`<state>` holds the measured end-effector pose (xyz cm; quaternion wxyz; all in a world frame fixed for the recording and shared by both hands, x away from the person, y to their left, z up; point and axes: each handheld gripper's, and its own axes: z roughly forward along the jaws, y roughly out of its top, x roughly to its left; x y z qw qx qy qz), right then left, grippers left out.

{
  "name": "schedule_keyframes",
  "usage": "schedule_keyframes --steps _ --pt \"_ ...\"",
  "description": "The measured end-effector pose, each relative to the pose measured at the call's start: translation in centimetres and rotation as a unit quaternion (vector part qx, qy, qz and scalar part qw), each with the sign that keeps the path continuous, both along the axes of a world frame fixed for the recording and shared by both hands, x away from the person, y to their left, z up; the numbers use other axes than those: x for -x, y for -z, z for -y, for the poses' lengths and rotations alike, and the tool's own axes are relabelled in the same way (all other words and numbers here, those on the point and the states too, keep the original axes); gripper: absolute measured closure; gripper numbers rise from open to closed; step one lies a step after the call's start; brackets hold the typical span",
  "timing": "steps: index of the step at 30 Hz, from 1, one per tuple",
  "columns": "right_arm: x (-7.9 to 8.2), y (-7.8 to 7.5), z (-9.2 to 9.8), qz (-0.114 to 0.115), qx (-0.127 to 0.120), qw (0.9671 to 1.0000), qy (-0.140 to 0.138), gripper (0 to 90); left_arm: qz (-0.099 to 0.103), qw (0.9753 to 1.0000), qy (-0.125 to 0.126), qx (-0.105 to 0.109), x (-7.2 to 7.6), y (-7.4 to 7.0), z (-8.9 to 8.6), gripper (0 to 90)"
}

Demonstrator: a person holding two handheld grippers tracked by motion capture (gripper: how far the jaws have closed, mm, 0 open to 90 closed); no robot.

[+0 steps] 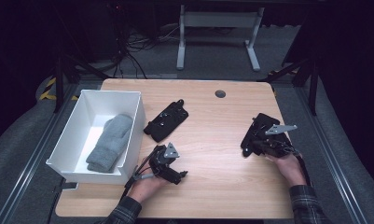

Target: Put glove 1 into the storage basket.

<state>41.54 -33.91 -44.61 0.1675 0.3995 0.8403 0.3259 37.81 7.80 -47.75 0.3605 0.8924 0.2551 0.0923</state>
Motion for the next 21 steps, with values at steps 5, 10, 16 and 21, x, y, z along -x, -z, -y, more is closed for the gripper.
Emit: schedule_keyframes --steps 5,10,16,21 --pt "0.7 0.0 -1.3 -0.007 -0.001 0.9996 -0.028 90.0 -0.002 1.0 0.0 0.001 0.0 0.0 0.0 2.2" --pt "1.5 0.0 -2.9 -0.012 -0.001 0.9984 -0.055 90.0 -0.002 1.0 0.0 0.002 0.0 0.0 0.0 2.2" --pt "2.1 0.1 -5.2 -0.016 -0.003 0.9959 -0.089 90.0 -0.001 1.0 0.0 0.001 0.0 0.0 0.0 2.2" --pt "2.6 0.2 -7.5 -0.023 -0.007 0.9923 -0.121 90.0 -0.002 1.0 0.0 0.001 0.0 0.0 0.0 2.2"
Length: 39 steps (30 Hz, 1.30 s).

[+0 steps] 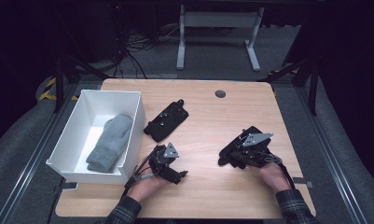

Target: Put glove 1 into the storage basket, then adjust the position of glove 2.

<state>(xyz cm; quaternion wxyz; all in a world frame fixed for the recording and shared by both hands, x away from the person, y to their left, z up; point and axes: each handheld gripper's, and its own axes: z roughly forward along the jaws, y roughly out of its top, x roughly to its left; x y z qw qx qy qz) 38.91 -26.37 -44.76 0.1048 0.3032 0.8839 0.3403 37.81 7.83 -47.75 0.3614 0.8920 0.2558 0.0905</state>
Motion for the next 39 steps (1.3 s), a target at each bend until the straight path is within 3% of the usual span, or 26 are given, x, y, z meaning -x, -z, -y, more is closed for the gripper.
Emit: schedule_keyframes --steps 3,7,12,18,25,29,35,39 --pt "0.5 -0.2 -1.3 0.005 -0.002 0.9998 -0.019 90.0 0.0 1.0 0.0 0.0 0.0 0.0 0.0 2.2" --pt "0.5 -1.2 -1.0 0.024 -0.018 0.9994 -0.017 90.0 0.0 1.0 0.0 0.0 0.0 0.0 0.0 2.2" --pt "-0.9 -2.0 2.3 0.043 -0.019 0.9981 0.04 90.0 0.0 1.0 0.0 0.0 0.0 0.0 0.0 2.2" --pt "-2.5 -2.1 6.5 0.053 -0.016 0.9925 0.109 90.0 0.001 1.0 0.0 0.0 0.0 0.0 0.0 2.2" --pt "-3.8 -1.1 8.4 0.038 -0.001 0.9897 0.138 90.0 0.0 1.0 -0.002 -0.001 0.1 0.0 0.0 2.5" --pt "-3.9 -0.3 8.5 0.026 0.024 0.9888 0.145 90.0 0.0 1.0 -0.002 -0.001 0.1 0.0 0.0 2.5" --pt "-3.2 -0.1 8.8 0.016 0.027 0.9895 0.141 90.0 0.0 1.0 -0.002 -0.001 0.1 0.0 0.0 2.6" --pt "-1.9 -0.3 8.7 0.008 0.036 0.9909 0.13 90.0 0.001 1.0 -0.002 -0.001 0.1 0.0 0.0 2.7"
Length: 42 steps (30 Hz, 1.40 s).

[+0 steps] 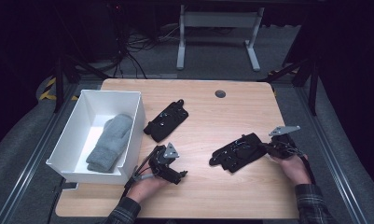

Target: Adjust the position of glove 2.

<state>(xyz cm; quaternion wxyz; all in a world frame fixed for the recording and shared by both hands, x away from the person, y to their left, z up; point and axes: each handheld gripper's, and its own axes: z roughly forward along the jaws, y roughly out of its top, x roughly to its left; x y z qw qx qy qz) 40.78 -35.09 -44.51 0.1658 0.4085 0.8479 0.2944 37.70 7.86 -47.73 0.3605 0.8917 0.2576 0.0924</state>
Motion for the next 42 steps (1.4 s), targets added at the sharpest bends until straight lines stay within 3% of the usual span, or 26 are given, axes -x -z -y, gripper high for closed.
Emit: schedule_keyframes --steps 10,18,22,23,26,28,30,35,38,39,42 --pt "4.0 -0.2 -1.5 -0.016 0.016 0.9987 -0.045 90.0 0.0 1.0 0.001 0.0 0.0 0.0 0.0 2.8" --pt "6.4 -0.1 -4.0 -0.022 0.018 0.9949 -0.097 90.0 0.0 1.0 0.0 0.0 0.0 0.0 0.0 2.8" --pt "7.0 -0.1 -5.4 -0.026 0.017 0.992 -0.122 90.0 0.0 1.0 0.0 0.0 0.0 0.0 0.0 2.8" --pt "7.4 0.0 -6.5 -0.03 0.013 0.9891 -0.144 90.0 0.0 1.0 0.0 0.0 0.0 0.0 0.0 2.8" --pt "7.6 0.0 -7.3 -0.031 0.009 0.9871 -0.157 90.0 0.0 1.0 0.0 0.0 0.0 0.0 0.0 2.8" --pt "8.0 0.2 -8.6 -0.033 0.004 0.9832 -0.18 90.0 0.0 1.0 0.0 0.001 0.0 0.0 0.0 2.8" --pt "8.1 0.2 -8.9 -0.035 0.001 0.9821 -0.185 90.0 0.0 1.0 0.0 0.001 0.0 0.0 0.0 2.8" --pt "8.4 0.2 -11.2 -0.028 0.003 0.9751 -0.22 90.0 0.0 1.0 0.0 0.001 0.0 0.0 0.0 2.8" --pt "8.1 -0.3 -11.5 -0.013 -0.002 0.9758 -0.218 90.0 0.0 1.0 0.0 0.001 0.0 0.0 0.0 2.8" --pt "7.4 -0.7 -11.4 -0.002 -0.013 0.9782 -0.207 90.0 0.0 1.0 0.0 0.001 0.0 0.0 0.0 2.7" --pt "5.6 -1.3 -11.4 0.014 -0.019 0.9812 -0.192 90.0 0.0 1.0 0.0 0.001 0.0 0.0 0.0 2.7"
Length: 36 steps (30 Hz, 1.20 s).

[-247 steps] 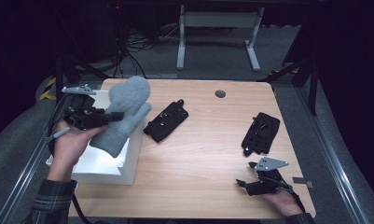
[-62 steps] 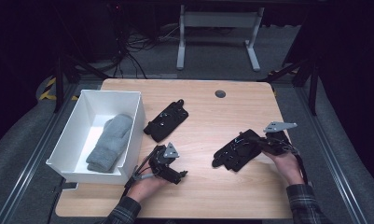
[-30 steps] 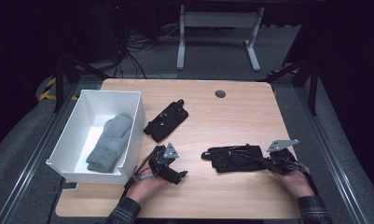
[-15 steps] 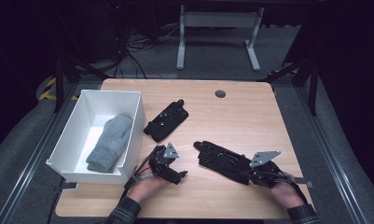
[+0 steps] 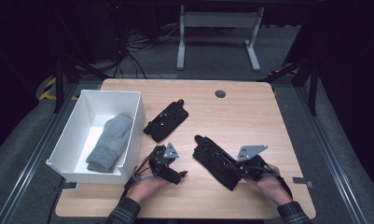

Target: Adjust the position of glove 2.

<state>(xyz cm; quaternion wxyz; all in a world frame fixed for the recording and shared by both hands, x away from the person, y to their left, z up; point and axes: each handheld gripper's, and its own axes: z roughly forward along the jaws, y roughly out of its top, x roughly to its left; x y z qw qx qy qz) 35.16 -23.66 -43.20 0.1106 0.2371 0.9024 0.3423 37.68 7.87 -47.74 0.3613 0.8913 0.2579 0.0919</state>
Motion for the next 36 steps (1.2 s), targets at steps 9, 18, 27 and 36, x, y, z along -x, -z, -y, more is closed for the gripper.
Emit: schedule_keyframes --steps 9,18,27,36 --pt "-5.3 0.8 -1.0 0.003 -0.006 0.9994 0.035 90.0 0.0 1.0 0.0 0.0 0.0 0.0 0.0 2.7" --pt "-6.2 1.8 -0.8 -0.007 0.016 0.9985 0.051 90.0 0.0 1.0 0.001 0.0 0.0 0.0 0.0 2.8" --pt "-5.2 1.4 2.3 -0.01 0.037 0.9952 0.09 90.0 0.0 1.0 0.001 0.0 0.0 0.0 0.0 2.8" --pt "-3.2 1.2 5.0 -0.021 0.046 0.9923 0.113 90.0 0.0 1.0 0.001 0.0 0.0 0.0 0.0 2.8"
